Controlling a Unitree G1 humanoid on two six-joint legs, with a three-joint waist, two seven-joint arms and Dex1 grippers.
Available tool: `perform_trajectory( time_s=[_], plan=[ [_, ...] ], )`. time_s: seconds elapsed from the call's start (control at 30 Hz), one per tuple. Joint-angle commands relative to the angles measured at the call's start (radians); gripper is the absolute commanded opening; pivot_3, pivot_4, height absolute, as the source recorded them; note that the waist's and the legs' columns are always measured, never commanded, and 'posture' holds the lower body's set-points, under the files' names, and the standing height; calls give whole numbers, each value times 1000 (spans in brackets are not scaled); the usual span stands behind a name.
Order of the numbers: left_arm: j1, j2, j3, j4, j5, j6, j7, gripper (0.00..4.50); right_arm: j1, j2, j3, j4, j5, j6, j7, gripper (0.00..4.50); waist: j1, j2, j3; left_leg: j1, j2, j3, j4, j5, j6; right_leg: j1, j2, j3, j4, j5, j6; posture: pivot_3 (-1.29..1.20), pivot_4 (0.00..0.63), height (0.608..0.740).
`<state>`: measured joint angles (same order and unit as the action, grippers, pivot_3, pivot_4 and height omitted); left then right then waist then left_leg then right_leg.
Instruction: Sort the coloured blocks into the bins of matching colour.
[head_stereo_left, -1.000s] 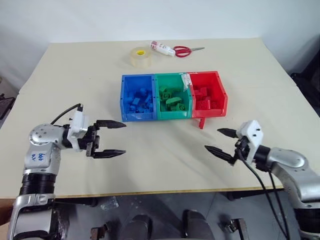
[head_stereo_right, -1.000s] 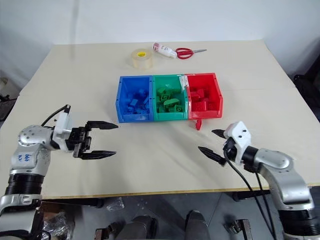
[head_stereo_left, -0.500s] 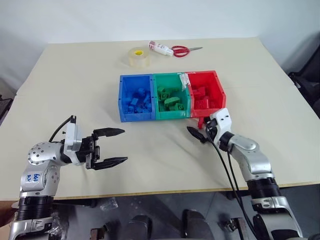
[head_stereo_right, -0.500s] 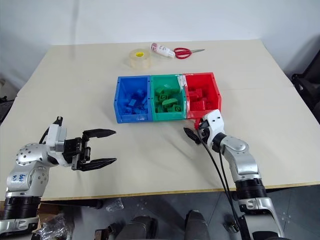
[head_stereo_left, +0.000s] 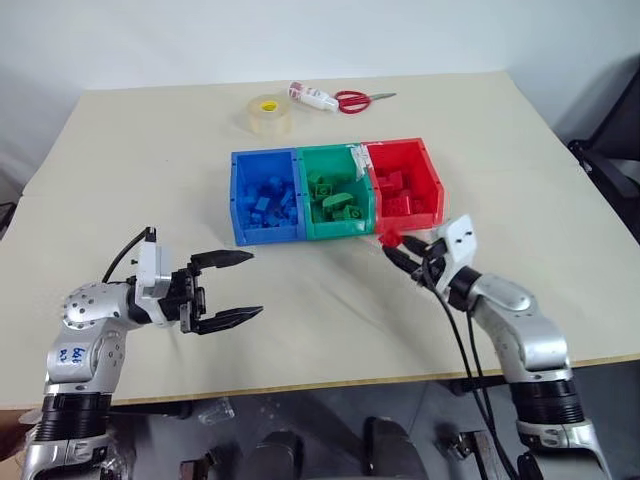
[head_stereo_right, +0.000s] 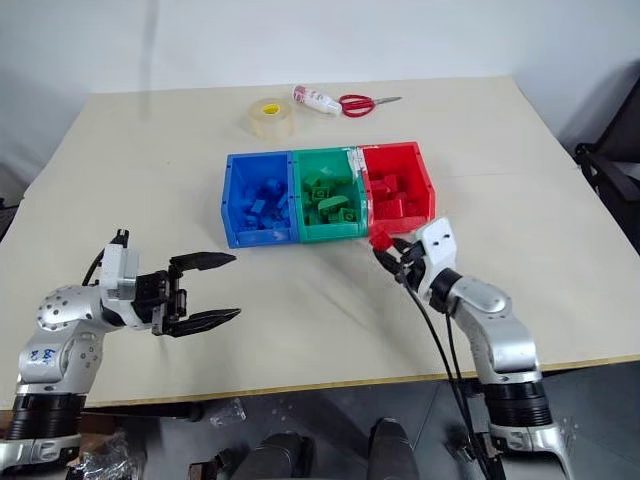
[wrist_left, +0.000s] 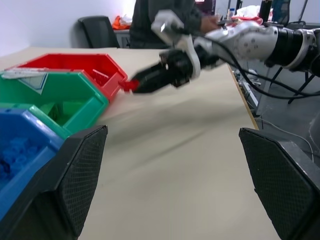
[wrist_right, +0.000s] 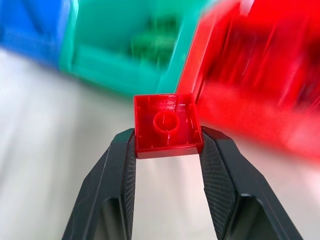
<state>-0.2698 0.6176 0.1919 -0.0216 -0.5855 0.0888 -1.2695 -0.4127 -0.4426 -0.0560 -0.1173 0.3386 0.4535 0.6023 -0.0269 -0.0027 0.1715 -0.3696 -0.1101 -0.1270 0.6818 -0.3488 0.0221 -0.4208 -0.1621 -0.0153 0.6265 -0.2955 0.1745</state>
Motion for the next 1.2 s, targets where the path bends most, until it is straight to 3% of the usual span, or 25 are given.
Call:
perform_trajectory(
  time_s=[0.03, 0.2, 0.33, 0.5, 0.67, 0.9, 1.07, 1.2],
  plan=[
    [-33, -12, -13, 18, 8, -21, 3, 4500, -120, -32, -25, 59, -10, -8, 4, 1438, 0, 0, 0, 0, 0, 0, 0, 0, 0, 0, 0, 0, 0, 0, 0, 0, 150, 740],
    [-61, -27, -31, 57, 40, -51, 16, 4500, -340, -38, 5, 363, -70, -122, 41, 1438, -4, 0, 0, 0, 0, 1, -2, 0, 0, -1, 0, 0, 0, 0, 0, 0, 150, 740],
    [-70, -31, -33, 72, 53, -53, 41, 4500, -462, -29, 6, 560, -111, -221, 52, 2728, -7, 0, 0, -1, 0, 1, -2, 0, 0, -3, 0, 0, 0, 0, 0, 0, 150, 740],
    [-70, -10, -21, 85, 91, -17, 121, 4500, -459, -53, 4, 561, -116, -279, 119, 4404, -7, 0, 0, -2, 0, 1, -2, 0, 0, -4, 0, 0, 1, 0, 0, 0, 150, 740],
    [-80, -13, 17, 72, 74, 15, 202, 4500, -341, -131, 11, 385, -71, -246, 277, 4457, -1, 0, 0, -3, 0, 1, -2, 0, 0, -5, -1, 0, 1, 0, 0, 0, 150, 740],
    [-47, -17, 52, 58, 40, 35, 214, 4500, -112, -337, -40, 151, 51, -129, 523, 4457, 0, 0, 0, -3, 0, 1, -1, 0, 0, -4, -1, 0, 1, 0, 0, 0, 150, 740],
    [9, 35, 69, 102, 43, 28, 131, 4500, 15, -461, -105, 139, 82, -122, 614, 4457, 0, 0, 0, -3, 0, 2, -1, 0, 0, -4, -1, 0, 1, 0, 0, 0, 150, 740],
    [7, 69, 89, 168, 40, 7, 72, 4500, 52, -485, -113, 164, 73, -145, 632, 4457, 1, 0, 0, -3, 0, 3, -1, 0, 0, -4, -1, 0, 0, 0, 0, 0, 150, 740]
  ],
)
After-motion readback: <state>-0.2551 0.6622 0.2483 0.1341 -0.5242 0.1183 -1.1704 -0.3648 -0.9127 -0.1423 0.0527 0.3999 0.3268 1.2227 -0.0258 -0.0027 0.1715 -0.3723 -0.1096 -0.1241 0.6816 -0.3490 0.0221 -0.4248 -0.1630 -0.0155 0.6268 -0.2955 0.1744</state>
